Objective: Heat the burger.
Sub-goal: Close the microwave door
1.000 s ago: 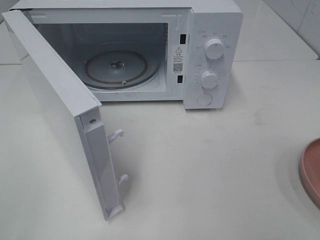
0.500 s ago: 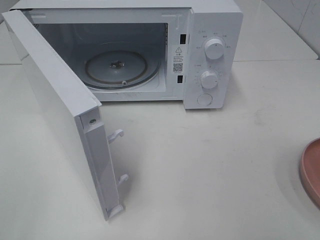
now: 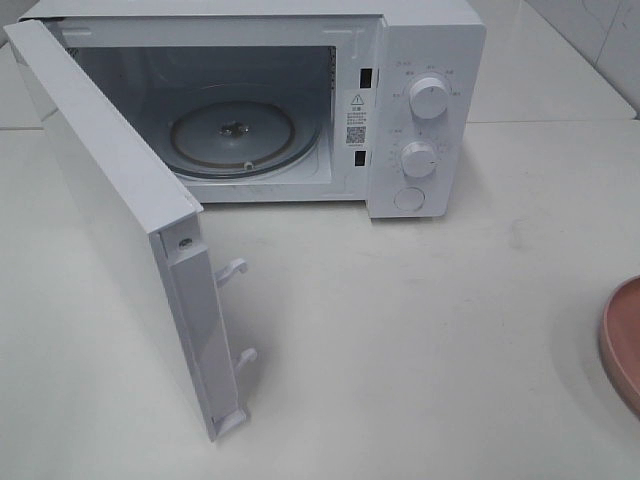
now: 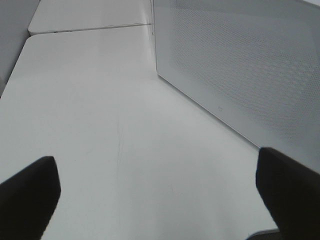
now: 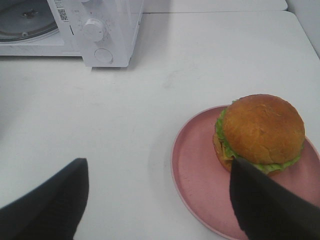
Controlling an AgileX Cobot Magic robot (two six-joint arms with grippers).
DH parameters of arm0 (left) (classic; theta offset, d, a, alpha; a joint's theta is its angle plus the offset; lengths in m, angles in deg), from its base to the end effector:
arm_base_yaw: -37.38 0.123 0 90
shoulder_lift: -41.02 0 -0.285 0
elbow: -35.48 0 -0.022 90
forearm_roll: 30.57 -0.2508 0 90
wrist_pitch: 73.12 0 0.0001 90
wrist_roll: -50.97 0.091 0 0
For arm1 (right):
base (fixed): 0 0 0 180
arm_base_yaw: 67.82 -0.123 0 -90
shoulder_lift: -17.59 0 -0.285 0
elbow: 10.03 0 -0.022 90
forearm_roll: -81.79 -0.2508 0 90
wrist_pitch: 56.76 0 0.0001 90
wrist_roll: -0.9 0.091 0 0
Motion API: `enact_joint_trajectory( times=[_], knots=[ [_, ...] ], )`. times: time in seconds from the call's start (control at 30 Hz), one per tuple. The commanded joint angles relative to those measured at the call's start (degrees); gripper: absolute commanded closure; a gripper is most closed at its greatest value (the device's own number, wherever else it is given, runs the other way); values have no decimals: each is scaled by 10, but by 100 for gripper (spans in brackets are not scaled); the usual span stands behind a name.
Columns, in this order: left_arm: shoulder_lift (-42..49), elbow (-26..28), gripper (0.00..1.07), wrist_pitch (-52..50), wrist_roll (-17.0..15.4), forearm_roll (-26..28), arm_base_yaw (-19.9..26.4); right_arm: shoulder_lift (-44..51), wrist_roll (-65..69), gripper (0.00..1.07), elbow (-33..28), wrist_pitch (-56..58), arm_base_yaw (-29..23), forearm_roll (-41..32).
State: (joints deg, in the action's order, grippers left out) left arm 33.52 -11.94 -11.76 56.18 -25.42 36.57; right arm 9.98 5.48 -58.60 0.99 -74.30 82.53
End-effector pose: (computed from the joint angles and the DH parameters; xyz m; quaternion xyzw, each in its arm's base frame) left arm -0.0087 -0.0071 0.2822 0.0471 0.8472 -0.0246 0.5286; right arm -0.0031 -0.0014 0.2816 -0.0138 0.8382 0.0461 0.5432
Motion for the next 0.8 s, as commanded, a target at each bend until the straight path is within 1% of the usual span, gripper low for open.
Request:
enact_joint_trajectory(
  times=[0.03,0.37,0.43,0.5,0.53,0.6,0.63,0.7,0.73,0.77,0.8],
  knots=[
    [3,-1,6,-1,-3,5,2,17,-5,31,-1,-6,5,-1],
    [3,5,6,-6,-3,12,2,17,-5,31,-1,-6,5,-1],
    [1,11,8,-16,-3,12,2,17,-5,31,-1,-6,5,-1],
    [-16,15,13,-31,-3,10,2,17,-5,31,-1,-6,5,-1],
    [-16,15,13,-31,-3,10,2,17,-5,31,-1,-6,5,-1],
    [-52,15,22,-61,-3,10,2,17,-5,31,-1,-6,5,-1],
    [-52,15,22,-61,-3,10,2,17,-5,31,-1,-6,5,-1],
    [-81,15,44,-88,-3,10,2,17,-5,31,-1,-6,5,-1],
    [-81,15,44,-88,-3,10,2,17,-5,31,-1,-6,5,-1],
    [-92,15,50,-96,-3,10,2,17,-5,31,-1,-6,5,-1],
    [-92,15,50,-96,-3,10,2,17,-5,31,-1,-6,5,-1]
  ],
)
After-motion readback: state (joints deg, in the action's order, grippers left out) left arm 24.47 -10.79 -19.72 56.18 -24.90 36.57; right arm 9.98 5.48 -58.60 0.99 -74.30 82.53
